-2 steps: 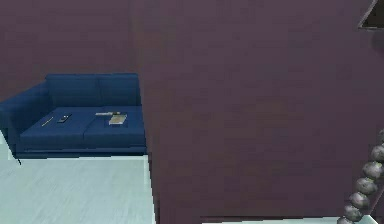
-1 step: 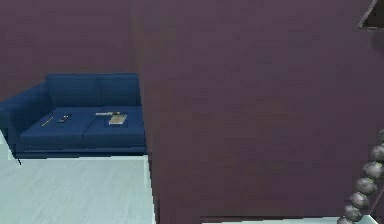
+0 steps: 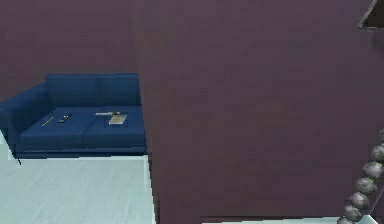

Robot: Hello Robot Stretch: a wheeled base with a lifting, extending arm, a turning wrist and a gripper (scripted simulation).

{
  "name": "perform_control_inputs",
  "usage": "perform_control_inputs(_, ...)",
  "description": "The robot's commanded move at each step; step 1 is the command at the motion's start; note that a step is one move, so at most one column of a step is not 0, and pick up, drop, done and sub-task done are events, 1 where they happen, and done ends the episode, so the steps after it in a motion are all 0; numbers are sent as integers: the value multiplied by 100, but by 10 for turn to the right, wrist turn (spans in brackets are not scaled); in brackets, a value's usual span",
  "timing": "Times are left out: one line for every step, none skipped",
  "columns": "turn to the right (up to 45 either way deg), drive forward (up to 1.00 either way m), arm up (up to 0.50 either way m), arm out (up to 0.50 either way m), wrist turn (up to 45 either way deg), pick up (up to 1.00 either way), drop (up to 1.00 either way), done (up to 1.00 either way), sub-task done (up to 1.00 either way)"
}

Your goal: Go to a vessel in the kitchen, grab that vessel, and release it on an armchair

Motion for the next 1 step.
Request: perform_control_inputs(0, 0, 0, 0, 0, 0, 0, 100, 0)
